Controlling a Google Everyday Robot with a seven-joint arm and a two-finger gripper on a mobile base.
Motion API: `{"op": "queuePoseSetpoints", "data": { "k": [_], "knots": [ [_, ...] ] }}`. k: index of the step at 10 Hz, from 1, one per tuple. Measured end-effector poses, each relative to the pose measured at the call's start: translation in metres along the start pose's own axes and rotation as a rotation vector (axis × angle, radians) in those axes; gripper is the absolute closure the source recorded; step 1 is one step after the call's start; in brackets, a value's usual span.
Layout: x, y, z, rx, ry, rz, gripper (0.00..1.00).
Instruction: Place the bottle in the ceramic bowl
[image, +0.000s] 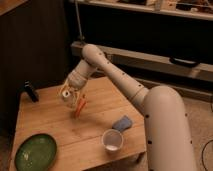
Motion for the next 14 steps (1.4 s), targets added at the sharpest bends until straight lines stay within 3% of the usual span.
{"op": "queuePoseSetpoints", "data": {
  "k": [5,14],
  "knots": [
    [-0.041,-0.009,0.031,-0.05,-0.129,-0.071,1.0],
    [-0.104,-0.014,0.092,-0.171,-0.292,-0.139,1.0]
  ]
}}
